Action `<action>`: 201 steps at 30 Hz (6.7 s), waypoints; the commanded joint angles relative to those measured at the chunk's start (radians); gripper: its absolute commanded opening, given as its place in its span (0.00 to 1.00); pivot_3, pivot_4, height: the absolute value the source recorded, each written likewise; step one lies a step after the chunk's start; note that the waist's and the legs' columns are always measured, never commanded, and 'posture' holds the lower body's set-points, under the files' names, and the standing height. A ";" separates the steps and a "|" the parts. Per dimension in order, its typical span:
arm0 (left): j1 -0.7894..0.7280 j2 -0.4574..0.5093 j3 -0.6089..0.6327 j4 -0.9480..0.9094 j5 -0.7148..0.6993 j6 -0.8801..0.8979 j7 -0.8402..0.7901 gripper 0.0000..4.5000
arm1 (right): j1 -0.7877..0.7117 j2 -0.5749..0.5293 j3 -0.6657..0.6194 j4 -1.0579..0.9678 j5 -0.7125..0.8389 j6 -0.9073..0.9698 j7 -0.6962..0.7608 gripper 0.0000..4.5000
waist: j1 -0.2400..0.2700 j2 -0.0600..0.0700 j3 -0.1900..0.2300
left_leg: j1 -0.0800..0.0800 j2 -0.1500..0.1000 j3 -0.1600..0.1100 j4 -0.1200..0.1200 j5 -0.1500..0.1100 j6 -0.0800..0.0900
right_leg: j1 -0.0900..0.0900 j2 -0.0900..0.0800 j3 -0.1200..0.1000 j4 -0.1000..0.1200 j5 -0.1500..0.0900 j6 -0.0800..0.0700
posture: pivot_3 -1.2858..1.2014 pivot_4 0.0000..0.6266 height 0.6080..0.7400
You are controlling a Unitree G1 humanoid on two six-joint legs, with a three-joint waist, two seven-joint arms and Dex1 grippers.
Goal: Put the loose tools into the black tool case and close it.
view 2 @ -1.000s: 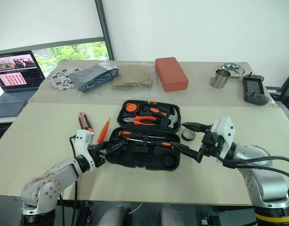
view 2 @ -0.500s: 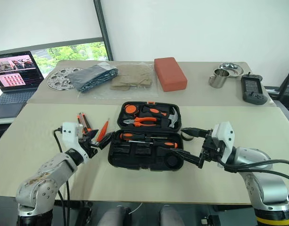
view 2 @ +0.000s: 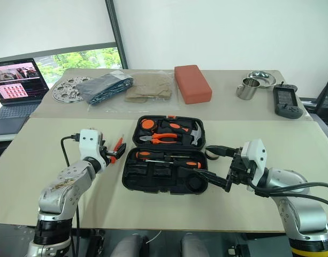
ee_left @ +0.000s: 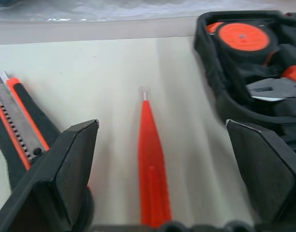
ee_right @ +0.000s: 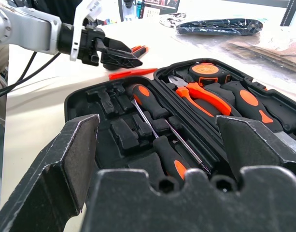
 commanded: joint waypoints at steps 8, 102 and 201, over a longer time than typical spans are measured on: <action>-0.116 -0.028 -0.031 0.091 0.037 0.090 0.008 1.00 | 0.001 -0.006 -0.033 -0.025 0.021 -0.031 -0.001 0.99 | 0.001 0.000 0.000 | 0.000 0.000 0.000 0.000 0.000 0.000 | 0.000 0.000 0.000 0.000 0.000 0.000 | 0.52 0.24 1.00; -0.413 0.271 -0.561 0.392 0.418 -0.509 -1.189 0.10 | 0.144 -0.031 -0.120 -0.035 0.054 -0.151 0.038 1.00 | 0.001 0.008 -0.004 | -0.008 -0.001 0.001 0.006 0.001 -0.001 | 0.000 0.004 0.000 0.002 -0.001 0.002 | 0.52 0.24 1.00; -0.150 0.068 0.151 0.198 0.136 -0.027 -0.085 0.97 | -0.007 0.010 -0.072 0.064 0.104 -0.139 0.098 1.00 | 0.002 0.013 -0.007 | -0.011 -0.003 -0.014 0.016 0.000 0.000 | 0.002 0.004 0.000 0.004 0.000 0.004 | 0.52 0.24 1.00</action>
